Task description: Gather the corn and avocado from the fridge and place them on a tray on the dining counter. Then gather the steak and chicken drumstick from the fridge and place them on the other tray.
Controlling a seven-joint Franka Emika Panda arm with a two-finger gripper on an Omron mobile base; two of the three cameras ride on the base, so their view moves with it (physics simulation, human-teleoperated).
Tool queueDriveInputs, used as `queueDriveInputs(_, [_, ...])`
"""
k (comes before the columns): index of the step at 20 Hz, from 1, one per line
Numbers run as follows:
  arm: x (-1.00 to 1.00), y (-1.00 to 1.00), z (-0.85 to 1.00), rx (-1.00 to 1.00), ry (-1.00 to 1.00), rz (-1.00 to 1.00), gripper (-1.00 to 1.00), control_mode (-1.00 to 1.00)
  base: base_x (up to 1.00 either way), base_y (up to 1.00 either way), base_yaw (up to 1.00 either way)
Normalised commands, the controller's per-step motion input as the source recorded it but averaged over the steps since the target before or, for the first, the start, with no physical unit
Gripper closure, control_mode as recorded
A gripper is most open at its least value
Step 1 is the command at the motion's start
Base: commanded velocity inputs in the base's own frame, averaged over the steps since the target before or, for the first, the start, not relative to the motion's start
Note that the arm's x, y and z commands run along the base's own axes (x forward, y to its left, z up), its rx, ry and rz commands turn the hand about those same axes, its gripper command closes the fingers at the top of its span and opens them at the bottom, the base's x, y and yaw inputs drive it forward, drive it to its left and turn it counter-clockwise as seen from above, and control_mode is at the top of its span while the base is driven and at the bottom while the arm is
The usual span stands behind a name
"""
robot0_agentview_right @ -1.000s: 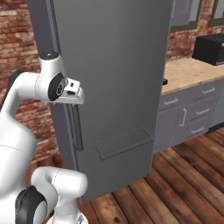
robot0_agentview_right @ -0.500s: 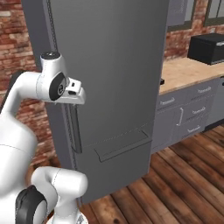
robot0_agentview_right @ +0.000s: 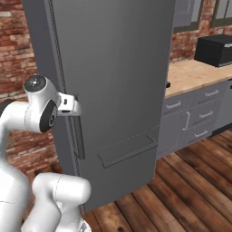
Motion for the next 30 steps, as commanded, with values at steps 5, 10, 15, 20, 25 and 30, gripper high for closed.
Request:
queueDriveInputs(5, [0.04,-0.1,-0.49,0.17,-0.24,0.08,-1.0,-1.0,0.0,0.0,0.0])
queueDriveInputs(10, [0.05,-0.09,-0.49,0.14,-0.18,0.08,-1.0,-1.0,0.0,0.0,0.0])
queueDriveInputs(15, [0.0,0.0,-0.19,0.05,-0.19,0.03,-1.0,-1.0,0.0,0.0,0.0])
queueDriveInputs(20, [0.0,0.0,-0.32,0.0,-0.18,0.0,-1.0,-1.0,0.0,0.0,0.0])
queueDriveInputs(25, [0.14,0.1,-0.58,-0.01,-0.16,0.0,-1.0,-1.0,0.0,0.0,0.0])
queueDriveInputs(30, [0.31,0.1,-0.5,0.0,-0.16,0.0,-1.0,-1.0,0.0,0.0,0.0])
